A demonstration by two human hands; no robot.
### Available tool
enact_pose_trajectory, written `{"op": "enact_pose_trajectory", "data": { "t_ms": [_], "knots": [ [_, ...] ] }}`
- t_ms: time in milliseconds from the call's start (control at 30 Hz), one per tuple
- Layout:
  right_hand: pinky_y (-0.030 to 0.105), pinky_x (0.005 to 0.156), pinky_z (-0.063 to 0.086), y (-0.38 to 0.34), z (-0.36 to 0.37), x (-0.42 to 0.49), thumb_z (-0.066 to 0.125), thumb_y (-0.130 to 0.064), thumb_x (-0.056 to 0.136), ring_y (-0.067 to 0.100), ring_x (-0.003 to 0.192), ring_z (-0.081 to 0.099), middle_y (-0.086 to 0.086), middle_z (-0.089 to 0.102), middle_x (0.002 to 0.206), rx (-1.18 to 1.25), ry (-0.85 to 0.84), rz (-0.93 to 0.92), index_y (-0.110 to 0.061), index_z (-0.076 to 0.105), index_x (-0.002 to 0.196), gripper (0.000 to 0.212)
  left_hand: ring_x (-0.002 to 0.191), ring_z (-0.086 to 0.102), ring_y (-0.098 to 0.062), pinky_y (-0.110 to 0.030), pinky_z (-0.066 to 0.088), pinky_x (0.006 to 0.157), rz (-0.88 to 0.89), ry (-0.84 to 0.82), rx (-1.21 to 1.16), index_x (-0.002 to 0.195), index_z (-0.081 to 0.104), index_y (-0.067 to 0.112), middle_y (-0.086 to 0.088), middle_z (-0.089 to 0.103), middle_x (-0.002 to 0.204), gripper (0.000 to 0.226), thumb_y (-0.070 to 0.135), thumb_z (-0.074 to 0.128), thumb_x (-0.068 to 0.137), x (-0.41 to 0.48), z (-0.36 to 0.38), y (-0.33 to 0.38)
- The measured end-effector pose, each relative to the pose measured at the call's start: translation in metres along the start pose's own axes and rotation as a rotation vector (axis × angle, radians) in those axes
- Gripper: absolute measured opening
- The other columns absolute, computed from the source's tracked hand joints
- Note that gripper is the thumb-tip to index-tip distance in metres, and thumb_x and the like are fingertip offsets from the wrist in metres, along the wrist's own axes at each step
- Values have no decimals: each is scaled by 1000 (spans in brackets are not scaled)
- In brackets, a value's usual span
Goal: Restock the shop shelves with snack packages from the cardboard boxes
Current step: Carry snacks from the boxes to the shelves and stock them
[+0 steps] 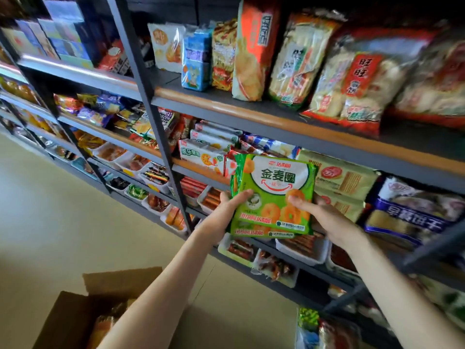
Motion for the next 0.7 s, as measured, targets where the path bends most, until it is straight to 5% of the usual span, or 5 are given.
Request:
{"op": "enact_pose_trajectory", "data": {
  "t_ms": [200, 367, 500, 600, 700],
  "knots": [
    [7, 63, 41, 10, -41, -50, 65, -31, 85, -10, 86, 59, -23, 65, 101, 105, 203, -53, -33, 57, 115, 31, 93, 71, -28, -47, 57, 83, -27, -158, 112, 134, 30, 22, -9, 65, 115, 76, 42, 75, 77, 2, 59, -2],
    [15, 78, 41, 21, -90, -99, 67, -33, 83, -12, 89, 61, -31, 68, 95, 108, 323, -81, -38, 60, 106, 25, 100, 68, -25, -42, 57, 82, -60, -314, 172, 137, 29, 21, -7, 64, 120, 79, 44, 74, 77, -9, 123, -17],
    [29, 91, 47, 27, -137, -138, 68, -34, 83, 5, 102, 64, -17, 71, 108, 139, 402, -83, -35, 64, 108, 25, 101, 69, -24, -36, 59, 71, -108, -438, 103, 131, 53, 23, -7, 68, 118, 71, 64, 58, 73, -19, 178, -22],
    [28, 76, 55, 37, -173, -171, 65, -23, 86, 9, 92, 69, -9, 74, 101, 249, 456, -75, -30, 65, 102, 17, 91, 69, -23, -35, 60, 62, -82, -356, 141, 134, 46, 20, -9, 67, 117, 45, 40, 54, 94, -23, 220, -40],
    [29, 66, 58, 50, -213, -206, 69, -24, 77, 14, 87, 71, -4, 75, 97, 337, 492, -69, -26, 66, 104, 28, 82, 70, -25, -37, 60, 67, -57, -307, 201, 131, 45, 10, -12, 70, 107, 42, 21, 61, 93, -30, 259, -65]
  ]
}}
Point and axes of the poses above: each hand's wrist, its own x-axis towards the middle knuckle, its own z-axis out of the palm, y = z × x, the point moved 3 cm from there along x, towards the middle knuckle
